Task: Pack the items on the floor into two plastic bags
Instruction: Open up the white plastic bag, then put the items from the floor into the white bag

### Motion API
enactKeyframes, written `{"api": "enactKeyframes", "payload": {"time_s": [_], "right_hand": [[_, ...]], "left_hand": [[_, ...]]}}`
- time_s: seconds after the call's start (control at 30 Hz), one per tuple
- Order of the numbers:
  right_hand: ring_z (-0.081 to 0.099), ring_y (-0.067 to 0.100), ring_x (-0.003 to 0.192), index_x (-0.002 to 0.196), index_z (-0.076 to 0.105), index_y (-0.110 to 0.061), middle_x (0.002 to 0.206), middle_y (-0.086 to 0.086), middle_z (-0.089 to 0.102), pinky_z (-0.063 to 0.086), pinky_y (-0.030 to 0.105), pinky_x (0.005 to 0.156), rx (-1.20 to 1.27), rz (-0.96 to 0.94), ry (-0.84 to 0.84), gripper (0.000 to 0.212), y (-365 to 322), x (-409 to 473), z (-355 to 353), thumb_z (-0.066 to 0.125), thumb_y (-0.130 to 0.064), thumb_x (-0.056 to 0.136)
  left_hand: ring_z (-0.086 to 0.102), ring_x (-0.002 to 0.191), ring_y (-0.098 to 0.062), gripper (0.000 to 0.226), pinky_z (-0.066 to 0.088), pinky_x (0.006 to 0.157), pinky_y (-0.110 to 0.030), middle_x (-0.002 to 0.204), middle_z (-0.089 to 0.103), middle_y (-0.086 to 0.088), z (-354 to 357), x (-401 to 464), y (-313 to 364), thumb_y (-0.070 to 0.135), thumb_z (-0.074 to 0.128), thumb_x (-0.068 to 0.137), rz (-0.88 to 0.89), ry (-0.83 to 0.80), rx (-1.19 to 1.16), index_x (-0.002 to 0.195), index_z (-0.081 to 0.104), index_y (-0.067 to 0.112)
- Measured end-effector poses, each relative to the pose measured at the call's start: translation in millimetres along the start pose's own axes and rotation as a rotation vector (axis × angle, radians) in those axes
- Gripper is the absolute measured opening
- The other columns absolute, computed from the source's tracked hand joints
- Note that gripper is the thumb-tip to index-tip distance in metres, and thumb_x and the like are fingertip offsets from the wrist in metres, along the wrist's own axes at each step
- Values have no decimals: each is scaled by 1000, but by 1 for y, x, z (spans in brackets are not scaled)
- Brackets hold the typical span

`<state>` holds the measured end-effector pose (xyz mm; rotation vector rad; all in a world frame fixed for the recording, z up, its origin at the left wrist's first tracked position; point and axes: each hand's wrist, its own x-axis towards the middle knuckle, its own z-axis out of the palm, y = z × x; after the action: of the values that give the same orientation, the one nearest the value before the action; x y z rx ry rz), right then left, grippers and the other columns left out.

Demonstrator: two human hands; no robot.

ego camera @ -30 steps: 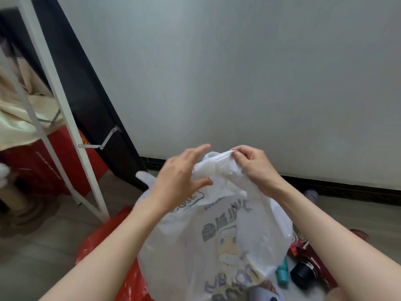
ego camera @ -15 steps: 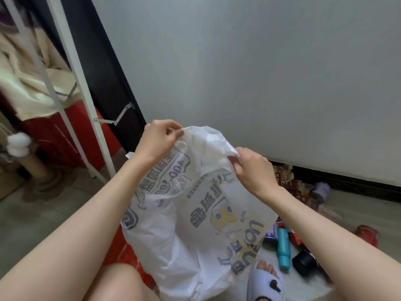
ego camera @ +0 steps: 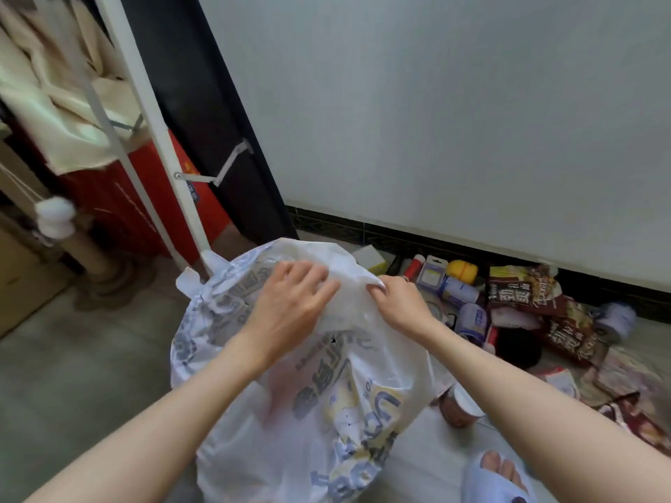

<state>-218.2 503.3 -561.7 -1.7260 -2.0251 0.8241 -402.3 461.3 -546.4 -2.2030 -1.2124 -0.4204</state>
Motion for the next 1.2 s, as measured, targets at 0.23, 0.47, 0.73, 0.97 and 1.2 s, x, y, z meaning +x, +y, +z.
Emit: {"api": "enactKeyframes", "payload": {"time_s": [0.23, 0.47, 0.73, 0.97, 1.2], "right_hand": [[54, 36, 90, 97, 56, -9, 95, 13, 58, 37, 38, 63, -243, -182, 122, 22, 29, 40, 50, 38, -21, 95], [53, 33, 91, 117, 48, -11, 101, 11, 57, 28, 34, 57, -378, -272, 86, 28, 52, 66, 90, 34, -24, 98], [57, 36, 85, 115, 46, -11, 102, 10, 59, 26, 33, 53, -418, -227, 17, 21, 57, 75, 113, 37, -12, 95], [60, 37, 72, 112, 60, -11, 85, 13, 65, 36, 35, 56, -203, -385, 140, 27, 37, 76, 116, 45, -14, 90], [42, 25, 126, 142, 27, -19, 141, 4, 42, 36, 43, 102, -116, -265, -164, 57, 55, 63, 103, 41, -45, 93]], "left_hand": [[3, 141, -35, 75, 10, 105, -65, 155, -2, -13, 128, -91, 25, 50, 53, 85, -204, -984, -83, 146, 14, 31], [-22, 138, -35, 111, -3, 98, -76, 149, -32, -6, 195, -107, -3, 75, 57, 63, -192, -1328, -115, 141, -14, 42], [-16, 140, -31, 118, -9, 97, -74, 154, -21, -6, 205, -150, 19, 71, 65, 60, -119, -1608, -218, 139, -19, 45], [-15, 140, -36, 106, -10, 96, -75, 154, -17, -8, 182, -168, -6, 76, 55, 64, -142, -1649, 14, 142, -9, 44], [7, 142, -27, 55, 8, 108, -60, 154, 11, -5, 152, -129, 19, 43, 37, 93, -289, -1313, -232, 144, 22, 28]]}}
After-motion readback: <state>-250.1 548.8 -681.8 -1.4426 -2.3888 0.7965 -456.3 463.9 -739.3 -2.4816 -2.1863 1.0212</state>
